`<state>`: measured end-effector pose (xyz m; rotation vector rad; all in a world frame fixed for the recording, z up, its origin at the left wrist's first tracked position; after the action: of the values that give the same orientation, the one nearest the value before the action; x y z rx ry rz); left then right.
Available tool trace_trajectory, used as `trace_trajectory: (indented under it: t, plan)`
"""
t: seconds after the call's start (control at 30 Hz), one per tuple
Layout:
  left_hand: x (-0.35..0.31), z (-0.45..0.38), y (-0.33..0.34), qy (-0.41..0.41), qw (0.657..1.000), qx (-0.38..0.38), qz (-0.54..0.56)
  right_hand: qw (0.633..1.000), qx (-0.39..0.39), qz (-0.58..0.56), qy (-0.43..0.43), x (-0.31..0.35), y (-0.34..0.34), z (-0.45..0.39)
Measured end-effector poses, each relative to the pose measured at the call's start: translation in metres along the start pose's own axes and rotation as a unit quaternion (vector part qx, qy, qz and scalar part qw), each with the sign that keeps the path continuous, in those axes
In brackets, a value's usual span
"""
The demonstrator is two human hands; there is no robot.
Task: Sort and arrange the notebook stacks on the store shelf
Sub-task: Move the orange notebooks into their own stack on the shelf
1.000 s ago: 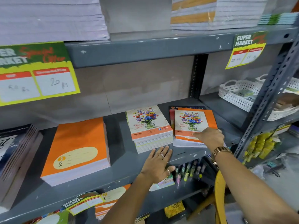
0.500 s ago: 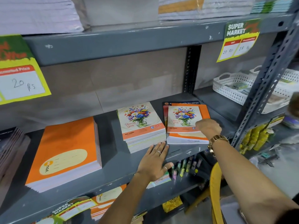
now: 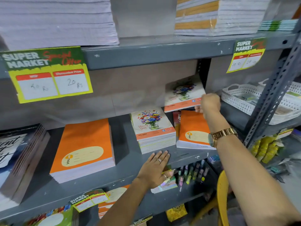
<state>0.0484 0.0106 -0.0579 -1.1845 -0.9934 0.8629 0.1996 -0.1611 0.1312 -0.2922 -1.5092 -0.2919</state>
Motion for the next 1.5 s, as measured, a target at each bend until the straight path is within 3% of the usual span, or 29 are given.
trace_trajectory:
  t: [0.1, 0.27, 0.33, 0.4, 0.47, 0.57, 0.83, 1.07, 1.37, 1.5]
  plan:
    - [0.005, 0.012, 0.000, -0.010, 1.000, 0.002, 0.005, 0.986, 0.078, -0.112, 0.097, -0.019, 0.038, 0.026]
    - [0.009, 0.026, -0.002, -0.020, 1.000, 0.013, 0.019, 0.966, 0.143, -0.089, 0.198, -0.081, 0.077, 0.073]
    - [0.010, 0.030, -0.002, -0.018, 0.999, 0.018, 0.021, 0.976, 0.141, -0.005, 0.167, -0.097, 0.077, 0.079]
    - [0.011, 0.030, -0.002, -0.020, 0.999, 0.018, 0.024, 0.979, 0.141, 0.136, 0.058, -0.094, 0.075, 0.076]
    - [0.011, 0.030, -0.002, -0.025, 0.999, 0.018, 0.027, 0.956, 0.149, 0.250, -0.030, -0.083, 0.074, 0.080]
    - [0.010, 0.029, 0.001, -0.034, 0.999, 0.014, 0.022, 0.938, 0.094, 0.321, -0.091, -0.069, 0.060, 0.077]
    - [0.003, 0.008, -0.003, -0.025, 0.999, 0.015, 0.035, 0.926, 0.027, 0.375, -0.028, -0.089, -0.009, 0.035]
    - [-0.021, -0.029, -0.013, -0.023, 0.996, -0.001, 0.084, 0.850, 0.016, 0.515, 0.108, -0.127, -0.064, 0.016]
    - [-0.034, -0.055, -0.021, -0.164, 0.968, -0.085, 0.168, 0.870, 0.066, 0.470, 0.133, -0.132, -0.073, -0.008]
    - [-0.034, -0.061, -0.022, -0.186, 0.960, -0.082, 0.192, 0.922, 0.030, 0.375, 0.089, -0.129, -0.073, -0.013]
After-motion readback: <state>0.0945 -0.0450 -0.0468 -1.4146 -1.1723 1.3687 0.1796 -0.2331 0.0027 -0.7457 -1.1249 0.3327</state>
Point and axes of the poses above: each hand's wrist, its own z-axis away from the middle knuckle, its own y-axis out of the palm, x = y × z, the point moved 7 cm from there along -z, towards the middle knuckle, and after that the axes turned 14 degrees about -z, right-handed, at the moved point
